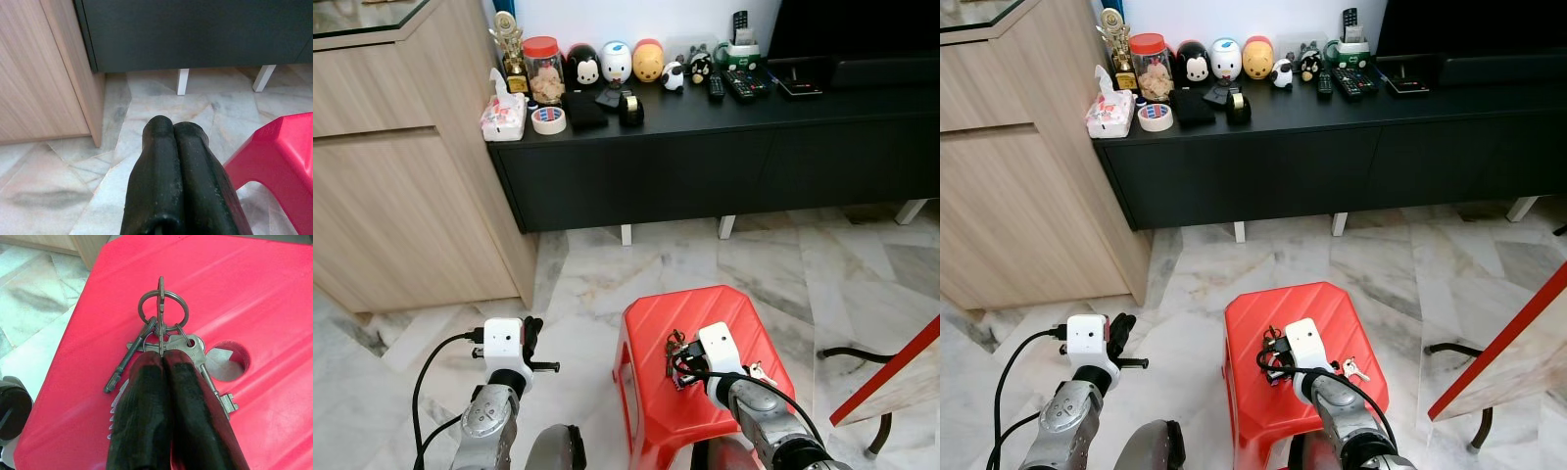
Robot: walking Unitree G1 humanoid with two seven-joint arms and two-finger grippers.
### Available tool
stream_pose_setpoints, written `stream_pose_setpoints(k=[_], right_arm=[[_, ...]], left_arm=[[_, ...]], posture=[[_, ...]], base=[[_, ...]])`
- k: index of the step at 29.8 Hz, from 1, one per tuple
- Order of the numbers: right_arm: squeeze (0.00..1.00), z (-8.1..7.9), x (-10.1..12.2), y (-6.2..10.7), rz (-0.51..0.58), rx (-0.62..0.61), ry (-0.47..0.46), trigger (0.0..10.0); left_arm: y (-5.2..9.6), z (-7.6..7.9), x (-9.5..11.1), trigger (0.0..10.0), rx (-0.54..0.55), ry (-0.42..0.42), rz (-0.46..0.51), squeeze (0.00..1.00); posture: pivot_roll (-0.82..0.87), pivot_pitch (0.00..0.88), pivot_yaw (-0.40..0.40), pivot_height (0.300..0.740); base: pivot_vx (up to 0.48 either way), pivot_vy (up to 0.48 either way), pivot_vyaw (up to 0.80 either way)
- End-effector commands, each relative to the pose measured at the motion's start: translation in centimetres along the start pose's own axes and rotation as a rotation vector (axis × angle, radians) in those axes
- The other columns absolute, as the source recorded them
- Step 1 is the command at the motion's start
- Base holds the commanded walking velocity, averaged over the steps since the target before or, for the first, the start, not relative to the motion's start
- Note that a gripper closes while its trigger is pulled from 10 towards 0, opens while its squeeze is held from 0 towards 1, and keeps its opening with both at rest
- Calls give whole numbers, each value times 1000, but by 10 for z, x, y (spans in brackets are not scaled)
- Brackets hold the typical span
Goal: Hang keys on a hook
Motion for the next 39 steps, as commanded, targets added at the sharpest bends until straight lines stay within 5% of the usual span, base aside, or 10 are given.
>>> stream_pose_setpoints(k=[1, 11, 19, 21, 22, 27, 33, 39], right_arm=[[0, 2, 11, 3, 90, -29, -11, 0], [0, 10, 7, 21, 213, -225, -57, 0], [0, 8, -11, 25, 179, -272, -142, 0], [0, 10, -12, 25, 181, -284, -152, 2392], [0, 11, -12, 25, 181, -285, -149, 9765], [0, 16, -17, 24, 154, -296, -163, 10000], [0, 6, -47, 22, -47, -240, -115, 10000], [0, 0, -56, 23, -77, -188, -112, 10000]], left_arm=[[1, -3, -2, 10000, 1, -14, -11, 0], [1, -4, -4, 10000, 7, -12, -16, 0], [0, -3, -6, 10000, 8, -8, -20, 0], [0, -2, -6, 10000, 9, -6, -18, 0], [0, -2, -6, 10000, 9, -5, -18, 0], [1, -4, -7, 10000, 13, -7, -22, 0], [1, -4, -8, 10000, 14, -7, -24, 0], [1, -3, -10, 10000, 10, -7, -27, 0]], posture=[[24, 49, 4, 613], [16, 44, -2, 613], [18, 42, -5, 613], [18, 42, -5, 613], [18, 42, -5, 613], [14, 39, -7, 613], [13, 39, -8, 613], [7, 34, -9, 613]], base=[[0, 0, 0], [0, 0, 0], [0, 0, 0], [0, 0, 0], [0, 0, 0], [0, 0, 0], [0, 0, 0], [0, 0, 0]])
Point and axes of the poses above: a point about 5 cm out from each wrist's last joint towards the gripper, its own y axis pointing back from the gripper into the wrist, its own x axis along the axis of the wrist's last joint, z = x × y, the point moved 3 cm from there along -y, pointing out of the wrist towards the gripper, and after that the axes turned 15 degrees about y, right-handed, at the moved point
